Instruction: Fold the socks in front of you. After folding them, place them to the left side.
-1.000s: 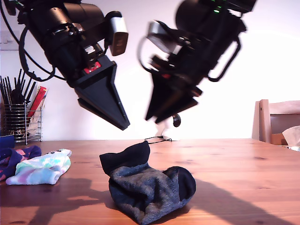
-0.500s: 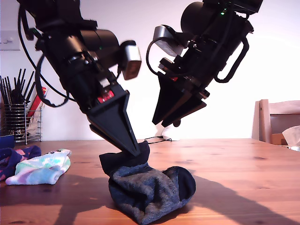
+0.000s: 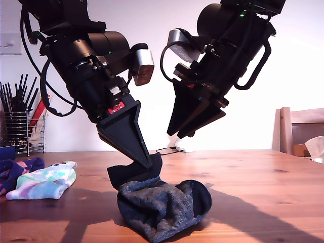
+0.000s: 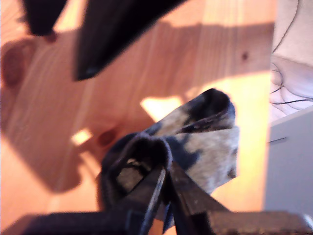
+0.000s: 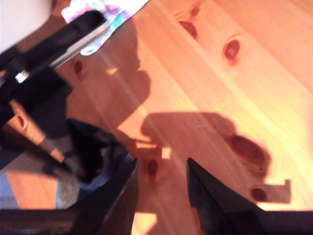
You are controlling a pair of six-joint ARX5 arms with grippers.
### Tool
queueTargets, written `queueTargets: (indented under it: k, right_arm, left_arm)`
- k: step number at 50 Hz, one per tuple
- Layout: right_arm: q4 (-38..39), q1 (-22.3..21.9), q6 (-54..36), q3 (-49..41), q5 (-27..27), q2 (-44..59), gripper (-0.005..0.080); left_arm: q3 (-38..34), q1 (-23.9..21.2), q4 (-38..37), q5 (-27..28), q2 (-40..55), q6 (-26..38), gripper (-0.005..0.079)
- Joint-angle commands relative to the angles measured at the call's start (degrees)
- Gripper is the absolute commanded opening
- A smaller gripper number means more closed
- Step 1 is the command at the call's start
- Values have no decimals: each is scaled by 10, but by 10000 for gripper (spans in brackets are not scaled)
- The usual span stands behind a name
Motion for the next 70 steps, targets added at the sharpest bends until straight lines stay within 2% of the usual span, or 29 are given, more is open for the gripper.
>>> queueTargets:
  k: [1, 24, 40, 44, 51, 55, 61, 70]
  right_arm:
    - [0, -2, -2, 4, 0, 7, 270]
    - [-3, -1, -7, 4, -1, 7, 270]
    - [-7, -1, -14, 4, -4, 7, 270]
    - [-14, -1, -14, 4, -13, 7, 270]
    - [-35, 3, -14, 4, -64, 7, 264]
    - [-39, 15, -14, 4, -83, 7, 199]
    - [-39, 37, -15, 4, -101, 7, -23]
    - [-33, 64, -18, 4, -102, 27, -11]
  left_arm:
    - [-11, 8, 2, -5, 11, 2, -21]
    - [3, 37, -6, -3, 11, -6, -20]
    - [44, 65, -53, -3, 11, -17, -20]
    - [44, 73, -61, -9, 11, -17, -20]
    - [43, 83, -65, -14, 12, -19, -20]
    - [42, 85, -63, -13, 12, -19, -20]
    - [38, 85, -56, -12, 16, -19, -20]
    - [37, 84, -50, -3, 45, -23, -20]
